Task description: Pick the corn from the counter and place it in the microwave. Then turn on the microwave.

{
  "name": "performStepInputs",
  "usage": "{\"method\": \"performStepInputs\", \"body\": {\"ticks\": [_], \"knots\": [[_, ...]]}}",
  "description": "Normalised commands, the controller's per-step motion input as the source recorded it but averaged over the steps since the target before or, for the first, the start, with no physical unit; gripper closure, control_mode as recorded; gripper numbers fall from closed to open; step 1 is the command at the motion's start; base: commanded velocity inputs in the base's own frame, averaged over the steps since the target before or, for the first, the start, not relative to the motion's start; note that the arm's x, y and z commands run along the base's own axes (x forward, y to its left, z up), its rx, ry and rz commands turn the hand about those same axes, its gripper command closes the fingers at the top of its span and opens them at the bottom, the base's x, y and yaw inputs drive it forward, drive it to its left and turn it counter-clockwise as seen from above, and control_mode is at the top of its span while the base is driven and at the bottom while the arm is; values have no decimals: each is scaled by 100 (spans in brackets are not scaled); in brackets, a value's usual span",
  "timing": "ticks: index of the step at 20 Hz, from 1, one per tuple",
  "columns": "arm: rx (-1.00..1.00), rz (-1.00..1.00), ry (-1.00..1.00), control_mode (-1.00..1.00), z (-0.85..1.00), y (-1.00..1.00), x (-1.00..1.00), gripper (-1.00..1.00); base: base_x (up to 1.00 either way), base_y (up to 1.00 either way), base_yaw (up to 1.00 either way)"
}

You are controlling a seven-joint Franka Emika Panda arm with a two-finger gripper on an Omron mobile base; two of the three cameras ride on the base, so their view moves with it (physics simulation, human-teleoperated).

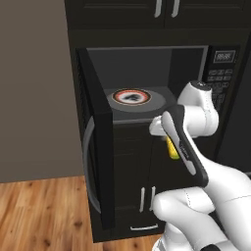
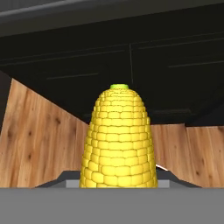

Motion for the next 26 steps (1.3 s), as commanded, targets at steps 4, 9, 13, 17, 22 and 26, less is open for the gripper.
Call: {"method": "performStepInputs", "body": {"ticks": [4,9,13,17,22,26], "knots": [[4,9,0,-100,22,0,11,100,0,0,0],[-1,13,-3,-100,9,6,16,100,0,0,0],[0,12,-11,-100,9,2,19,100,0,0,0],[0,11,-14,-100,2,8,22,100,0,0,0],[0,2,-10,-100,5,7,26,100,0,0,0],[0,0,-6,-100,1,14,25,100,0,0,0]]}}
